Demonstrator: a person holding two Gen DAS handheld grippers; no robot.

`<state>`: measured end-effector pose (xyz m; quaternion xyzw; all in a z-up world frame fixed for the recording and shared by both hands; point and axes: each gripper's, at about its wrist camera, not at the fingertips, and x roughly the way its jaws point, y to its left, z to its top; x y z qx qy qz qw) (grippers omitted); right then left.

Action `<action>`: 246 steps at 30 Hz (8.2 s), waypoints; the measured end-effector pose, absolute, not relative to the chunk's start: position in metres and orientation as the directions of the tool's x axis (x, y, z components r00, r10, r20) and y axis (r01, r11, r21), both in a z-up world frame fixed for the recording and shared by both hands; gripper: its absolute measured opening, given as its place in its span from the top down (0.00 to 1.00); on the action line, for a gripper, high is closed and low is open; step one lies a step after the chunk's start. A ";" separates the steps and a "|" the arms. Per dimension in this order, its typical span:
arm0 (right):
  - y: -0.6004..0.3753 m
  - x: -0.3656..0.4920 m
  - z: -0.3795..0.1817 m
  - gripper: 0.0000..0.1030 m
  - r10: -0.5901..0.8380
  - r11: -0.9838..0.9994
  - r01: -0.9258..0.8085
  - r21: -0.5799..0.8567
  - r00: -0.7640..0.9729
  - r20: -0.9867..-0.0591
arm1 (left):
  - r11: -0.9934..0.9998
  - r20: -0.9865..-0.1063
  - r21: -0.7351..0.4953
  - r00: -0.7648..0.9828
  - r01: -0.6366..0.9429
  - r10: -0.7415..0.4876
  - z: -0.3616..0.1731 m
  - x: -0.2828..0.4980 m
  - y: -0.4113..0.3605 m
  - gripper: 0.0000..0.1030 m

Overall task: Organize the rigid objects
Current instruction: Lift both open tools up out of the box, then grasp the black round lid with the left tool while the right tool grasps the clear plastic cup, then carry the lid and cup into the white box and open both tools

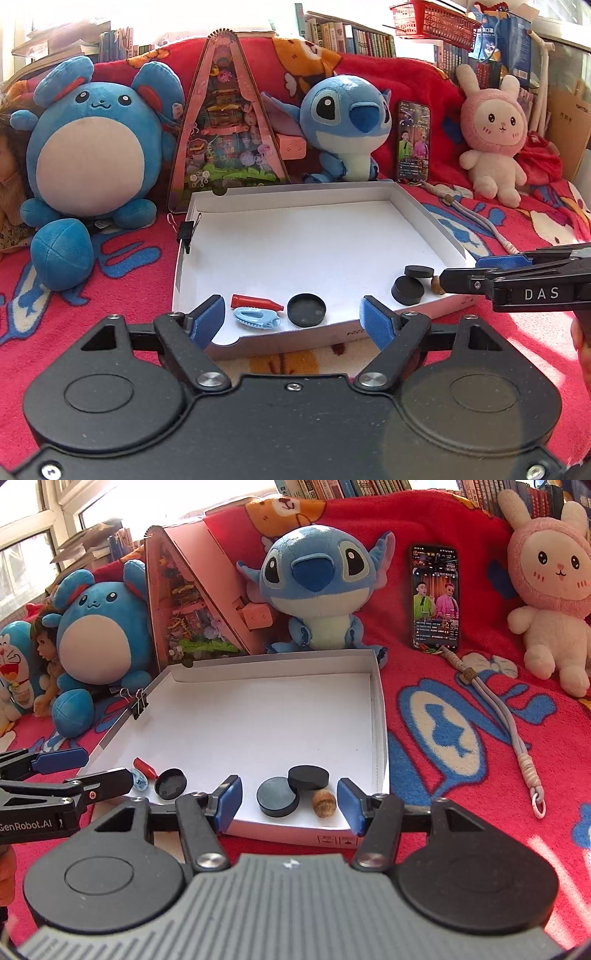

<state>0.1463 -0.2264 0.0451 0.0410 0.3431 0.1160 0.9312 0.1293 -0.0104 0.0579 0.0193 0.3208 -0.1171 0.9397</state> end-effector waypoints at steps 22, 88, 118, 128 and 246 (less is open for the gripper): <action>-0.222 0.027 0.016 0.18 0.252 0.945 -0.322 -0.048 0.816 -0.520 | 0.945 -0.637 -0.078 0.713 0.317 -0.292 0.025 0.021 -0.015 0.50; -0.224 0.014 -0.005 0.60 0.188 0.972 -0.234 -0.019 0.824 -0.534 | 0.961 -0.643 -0.056 0.727 0.270 -0.242 0.014 0.028 -0.030 0.72; -0.223 0.015 -0.010 0.60 0.181 0.976 -0.218 -0.005 0.821 -0.542 | 0.984 -0.639 -0.064 0.750 0.167 -0.169 0.010 0.038 -0.012 0.65; -0.222 0.015 -0.010 0.60 0.178 0.976 -0.216 -0.007 0.822 -0.541 | 0.967 -0.637 -0.091 0.733 0.239 -0.241 0.016 0.029 -0.029 0.63; -0.209 0.142 0.047 0.28 0.172 0.981 -0.193 0.021 0.816 -0.551 | 0.985 -0.604 -0.097 0.778 0.145 -0.174 0.058 0.147 0.005 0.44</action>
